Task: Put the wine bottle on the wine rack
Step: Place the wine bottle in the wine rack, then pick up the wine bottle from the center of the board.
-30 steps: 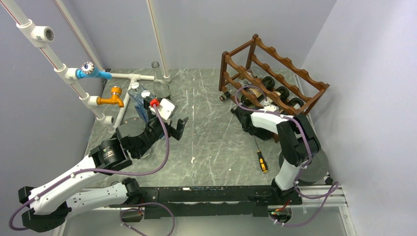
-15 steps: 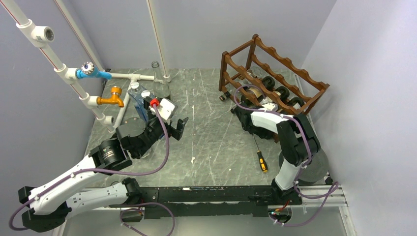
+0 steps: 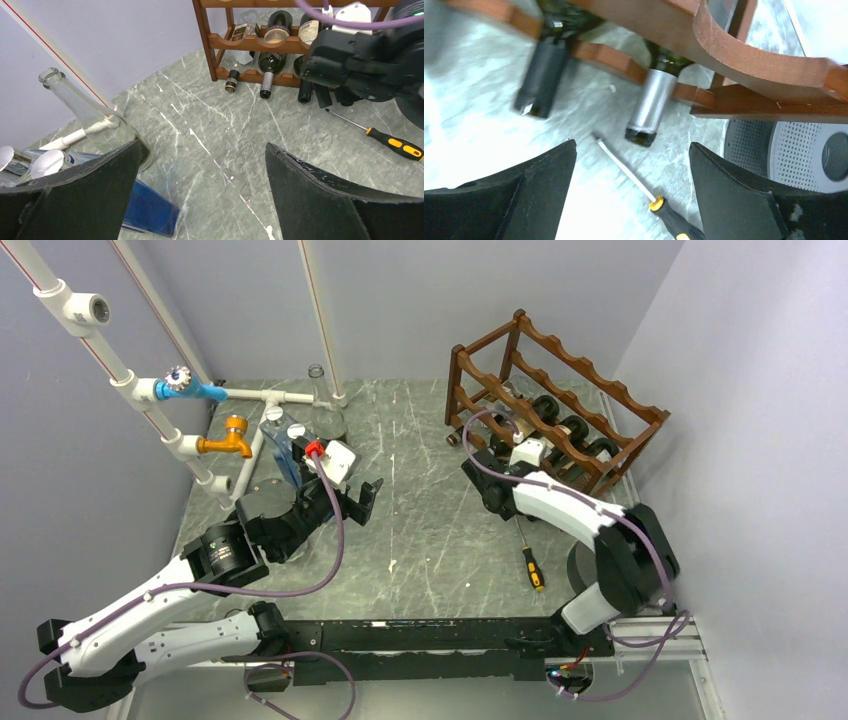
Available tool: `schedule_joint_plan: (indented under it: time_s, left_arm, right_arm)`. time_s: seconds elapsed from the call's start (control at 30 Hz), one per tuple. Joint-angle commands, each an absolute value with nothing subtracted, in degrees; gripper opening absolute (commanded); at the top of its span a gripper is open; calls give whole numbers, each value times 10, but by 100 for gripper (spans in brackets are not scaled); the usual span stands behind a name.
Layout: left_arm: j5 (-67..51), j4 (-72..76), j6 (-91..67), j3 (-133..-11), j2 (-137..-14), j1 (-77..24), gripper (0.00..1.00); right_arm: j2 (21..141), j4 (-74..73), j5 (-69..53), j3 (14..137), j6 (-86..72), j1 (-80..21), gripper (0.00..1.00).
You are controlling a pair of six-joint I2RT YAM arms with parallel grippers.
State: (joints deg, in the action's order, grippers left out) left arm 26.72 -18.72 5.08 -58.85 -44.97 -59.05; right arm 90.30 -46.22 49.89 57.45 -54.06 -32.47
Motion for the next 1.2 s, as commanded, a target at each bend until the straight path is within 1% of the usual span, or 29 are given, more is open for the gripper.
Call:
schedule_joint_plan:
  time_s: [0.0, 0.03, 0.07, 0.1, 0.23, 0.37, 0.6, 0.7, 0.83, 0.9, 1.07, 1.17]
  left_arm:
    - [254, -182, 44, -602, -447, -590, 99]
    - [252, -183, 43, -603, -447, -590, 99]
    - [251, -184, 42, -603, -445, -590, 99]
    - [249, -183, 42, -603, -444, -590, 99]
    - [245, -181, 40, -602, -436, -590, 99]
    - [243, -181, 38, -602, -431, -590, 99]
    - [239, -181, 35, -602, -424, -589, 99]
    - [240, -180, 36, -602, -423, -590, 99]
    - [242, -181, 36, -602, -425, -590, 99]
    - [242, -181, 36, -601, -426, -590, 99]
    - [247, -181, 39, -601, -430, -589, 99]
    - [260, -177, 45, -598, -431, -590, 99]
  right_arm:
    - [770, -419, 511, 557, -439, -379, 88]
    - [736, -401, 503, 546, -412, -387, 95]
    - [704, -388, 486, 540, -388, -389, 99]
    - [672, -377, 478, 537, -368, -389, 100]
    - [575, -380, 487, 546, -313, -389, 100]
    - [523, -405, 531, 573, -293, -387, 100]
    - [495, -393, 585, 645, -233, -378, 99]
    - [499, -393, 601, 671, -221, -347, 98]
    - [504, -393, 534, 675, -209, -262, 95]
    - [509, -394, 498, 671, -210, -236, 93]
    - [519, -361, 375, 669, -170, -225, 89]
    - [516, -342, 335, 677, -156, -224, 89]
